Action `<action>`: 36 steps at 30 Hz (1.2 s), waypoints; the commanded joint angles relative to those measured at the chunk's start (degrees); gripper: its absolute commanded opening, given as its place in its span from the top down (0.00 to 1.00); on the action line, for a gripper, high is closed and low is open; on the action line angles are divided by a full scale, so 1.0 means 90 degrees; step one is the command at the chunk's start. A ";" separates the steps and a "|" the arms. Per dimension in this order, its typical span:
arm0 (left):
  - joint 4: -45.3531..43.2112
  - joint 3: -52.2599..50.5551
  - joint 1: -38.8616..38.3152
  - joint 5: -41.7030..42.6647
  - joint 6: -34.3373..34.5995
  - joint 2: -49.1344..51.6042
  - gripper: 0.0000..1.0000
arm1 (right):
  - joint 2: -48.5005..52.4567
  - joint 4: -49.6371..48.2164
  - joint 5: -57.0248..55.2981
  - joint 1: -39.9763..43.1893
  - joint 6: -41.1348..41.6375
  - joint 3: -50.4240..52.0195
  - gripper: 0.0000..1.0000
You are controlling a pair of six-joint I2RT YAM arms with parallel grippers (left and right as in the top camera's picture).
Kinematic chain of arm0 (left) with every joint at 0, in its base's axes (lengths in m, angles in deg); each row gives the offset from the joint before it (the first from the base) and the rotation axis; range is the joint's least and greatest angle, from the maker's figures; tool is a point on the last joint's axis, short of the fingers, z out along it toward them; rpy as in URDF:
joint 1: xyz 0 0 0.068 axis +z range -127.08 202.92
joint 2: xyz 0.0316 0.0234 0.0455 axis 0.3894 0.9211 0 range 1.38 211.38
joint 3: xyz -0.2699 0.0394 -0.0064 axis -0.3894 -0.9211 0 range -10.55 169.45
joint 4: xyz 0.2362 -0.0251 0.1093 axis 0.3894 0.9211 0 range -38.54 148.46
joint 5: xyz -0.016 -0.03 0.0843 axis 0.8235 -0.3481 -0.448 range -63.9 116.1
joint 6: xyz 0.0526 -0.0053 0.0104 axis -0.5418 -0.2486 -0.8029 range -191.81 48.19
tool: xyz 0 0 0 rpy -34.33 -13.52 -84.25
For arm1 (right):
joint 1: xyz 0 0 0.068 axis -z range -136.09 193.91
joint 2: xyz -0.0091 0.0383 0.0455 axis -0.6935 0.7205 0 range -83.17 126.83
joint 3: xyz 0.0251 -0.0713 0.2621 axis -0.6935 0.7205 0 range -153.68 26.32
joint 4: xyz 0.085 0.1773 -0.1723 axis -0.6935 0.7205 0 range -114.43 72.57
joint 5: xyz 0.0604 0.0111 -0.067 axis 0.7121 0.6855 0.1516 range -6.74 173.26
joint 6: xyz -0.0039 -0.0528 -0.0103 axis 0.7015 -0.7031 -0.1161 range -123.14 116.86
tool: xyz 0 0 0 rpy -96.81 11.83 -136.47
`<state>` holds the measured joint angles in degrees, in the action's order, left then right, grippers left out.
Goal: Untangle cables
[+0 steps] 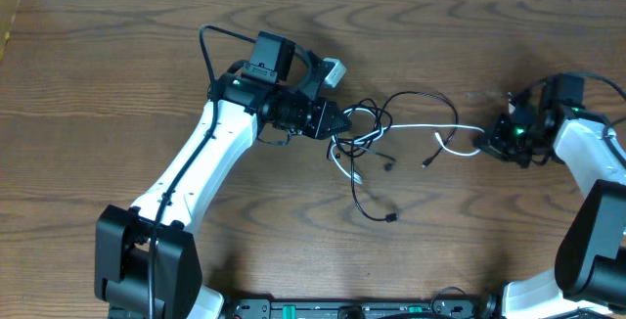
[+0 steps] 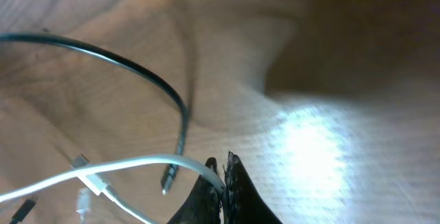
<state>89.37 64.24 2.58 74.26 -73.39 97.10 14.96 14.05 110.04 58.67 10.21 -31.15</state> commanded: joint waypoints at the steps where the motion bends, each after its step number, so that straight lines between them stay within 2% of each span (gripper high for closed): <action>1: 0.0024 0.0131 -0.0121 0.0100 -0.0131 -0.0034 0.92 | -0.0083 0.0199 0.0058 0.0155 -0.0381 -0.0019 0.99; 9: -0.0002 0.0134 0.0024 0.0102 -0.0107 -0.0034 0.92 | -0.0083 0.0712 -0.1158 0.0588 -0.0226 -0.0024 0.99; 15: -0.0107 0.0194 0.0158 0.0396 0.0036 -0.0090 0.92 | -0.0083 0.0750 -0.1078 0.1258 -0.0204 -0.0034 0.99; 25: -0.0398 0.0313 0.0158 0.0602 0.0092 -0.0537 0.92 | -0.0083 0.0729 -0.1263 0.1909 -0.0002 -0.0063 0.91; 26: -0.0449 0.0313 0.0158 0.0600 0.0192 -0.0585 0.92 | -0.0083 0.0731 -0.1139 0.1933 -0.0012 -0.0063 0.87; 27: -0.0539 0.0313 0.0155 0.0602 0.0335 -0.0651 0.93 | -0.0085 0.0755 -0.0770 0.1940 -0.0058 -0.0075 0.78; 29: -0.0675 0.0313 0.0143 0.0602 0.0544 -0.0724 0.93 | -0.0114 0.0792 -0.0044 0.1926 -0.0442 -0.0117 0.65; 36: -0.1207 0.0313 -0.0097 0.0913 0.1185 -0.0755 0.93 | -0.0658 0.0945 0.2443 0.1355 -0.1860 -0.0372 0.39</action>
<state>80.01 65.35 2.77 79.62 -66.97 91.27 13.14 22.31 117.76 73.84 1.03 -32.18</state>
